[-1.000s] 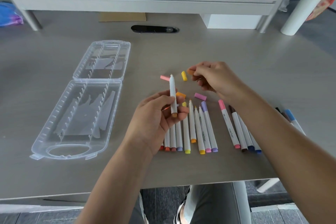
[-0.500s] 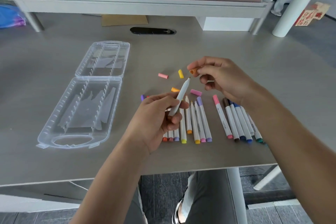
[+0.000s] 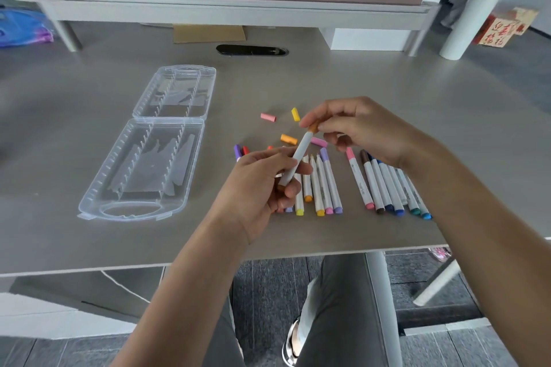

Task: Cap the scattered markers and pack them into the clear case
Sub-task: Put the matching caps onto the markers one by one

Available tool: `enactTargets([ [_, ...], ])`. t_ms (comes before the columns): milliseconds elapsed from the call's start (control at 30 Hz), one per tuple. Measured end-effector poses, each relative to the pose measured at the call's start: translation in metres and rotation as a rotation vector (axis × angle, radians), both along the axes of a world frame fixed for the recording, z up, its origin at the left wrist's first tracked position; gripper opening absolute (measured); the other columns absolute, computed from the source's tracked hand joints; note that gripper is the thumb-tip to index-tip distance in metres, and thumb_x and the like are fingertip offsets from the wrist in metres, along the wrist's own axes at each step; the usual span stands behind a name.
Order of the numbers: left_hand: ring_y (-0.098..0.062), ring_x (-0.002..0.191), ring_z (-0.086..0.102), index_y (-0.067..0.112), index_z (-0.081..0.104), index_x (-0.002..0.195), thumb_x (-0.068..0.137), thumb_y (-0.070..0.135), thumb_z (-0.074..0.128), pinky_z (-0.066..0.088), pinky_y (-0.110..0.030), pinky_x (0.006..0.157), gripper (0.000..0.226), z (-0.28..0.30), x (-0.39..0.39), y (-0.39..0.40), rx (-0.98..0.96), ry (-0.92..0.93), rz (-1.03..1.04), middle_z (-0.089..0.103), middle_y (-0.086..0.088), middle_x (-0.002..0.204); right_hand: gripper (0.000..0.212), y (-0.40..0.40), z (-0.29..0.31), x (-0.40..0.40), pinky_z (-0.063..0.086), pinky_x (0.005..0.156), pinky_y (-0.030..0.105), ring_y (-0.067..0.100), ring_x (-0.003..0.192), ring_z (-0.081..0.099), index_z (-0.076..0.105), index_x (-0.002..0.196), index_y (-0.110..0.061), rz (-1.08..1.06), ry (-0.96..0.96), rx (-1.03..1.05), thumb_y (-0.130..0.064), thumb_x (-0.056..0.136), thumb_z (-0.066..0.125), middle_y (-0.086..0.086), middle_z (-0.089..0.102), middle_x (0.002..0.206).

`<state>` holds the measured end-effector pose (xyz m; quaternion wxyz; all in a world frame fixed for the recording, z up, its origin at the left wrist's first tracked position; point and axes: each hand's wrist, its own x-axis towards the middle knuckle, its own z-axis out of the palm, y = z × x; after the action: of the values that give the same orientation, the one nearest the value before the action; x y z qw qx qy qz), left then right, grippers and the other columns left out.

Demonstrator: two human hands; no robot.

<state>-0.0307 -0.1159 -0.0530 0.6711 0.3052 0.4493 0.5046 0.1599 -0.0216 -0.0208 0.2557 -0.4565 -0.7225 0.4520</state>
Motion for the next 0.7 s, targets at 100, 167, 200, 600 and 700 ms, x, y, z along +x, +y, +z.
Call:
enactTargets([
  [100,-0.02,0.05,0.052,-0.005,0.064,0.112,0.098,-0.004,0.049,0.042,-0.025,0.043,0.02,0.0,0.0,-0.002,-0.002,-0.005,-0.006,0.07,-0.018,0.087,0.03,-0.004,-0.003,-0.004,0.048,0.063,0.022,0.012,0.073,0.056,0.081,0.111,-0.022,-0.045,0.039,-0.01,-0.007,0.104,0.055,-0.01,0.073,0.089],
  [167,-0.023,0.056,0.062,-0.006,0.063,0.117,0.098,-0.004,0.05,0.052,-0.027,0.049,0.022,-0.001,0.001,-0.002,-0.017,-0.026,-0.012,0.072,-0.02,0.089,0.027,-0.006,-0.007,-0.009,0.049,0.062,0.021,0.009,0.069,0.058,0.077,0.117,-0.023,-0.118,0.095,-0.028,-0.01,0.102,0.059,-0.006,0.076,0.095],
  [200,-0.024,0.059,0.066,-0.006,0.063,0.119,0.098,-0.004,0.051,0.056,-0.029,0.052,0.024,-0.001,0.002,-0.001,-0.023,-0.033,-0.014,0.073,-0.02,0.09,0.025,-0.006,-0.009,-0.011,0.049,0.061,0.022,0.009,0.066,0.059,0.076,0.119,-0.022,-0.159,0.142,-0.049,-0.01,0.101,0.062,-0.002,0.077,0.097],
  [600,-0.021,0.054,0.058,-0.011,0.061,0.116,0.096,-0.009,0.053,0.05,-0.027,0.05,0.021,-0.003,0.023,0.004,-0.057,-0.138,0.016,0.069,-0.023,0.083,0.014,-0.025,-0.026,-0.013,0.044,0.055,0.021,0.002,0.053,0.053,0.079,0.105,-0.017,-0.404,0.247,-0.004,-0.017,0.098,0.067,0.001,0.077,0.09],
  [700,-0.021,0.053,0.055,-0.004,0.066,0.1,0.096,-0.01,0.052,0.048,-0.027,0.049,0.016,-0.005,0.032,0.002,-0.076,-0.15,0.014,0.067,-0.023,0.081,0.015,-0.03,-0.031,-0.007,0.04,0.052,0.022,0.005,0.052,0.047,0.078,0.107,-0.014,-0.437,0.275,-0.023,-0.015,0.098,0.067,0.003,0.074,0.085],
])
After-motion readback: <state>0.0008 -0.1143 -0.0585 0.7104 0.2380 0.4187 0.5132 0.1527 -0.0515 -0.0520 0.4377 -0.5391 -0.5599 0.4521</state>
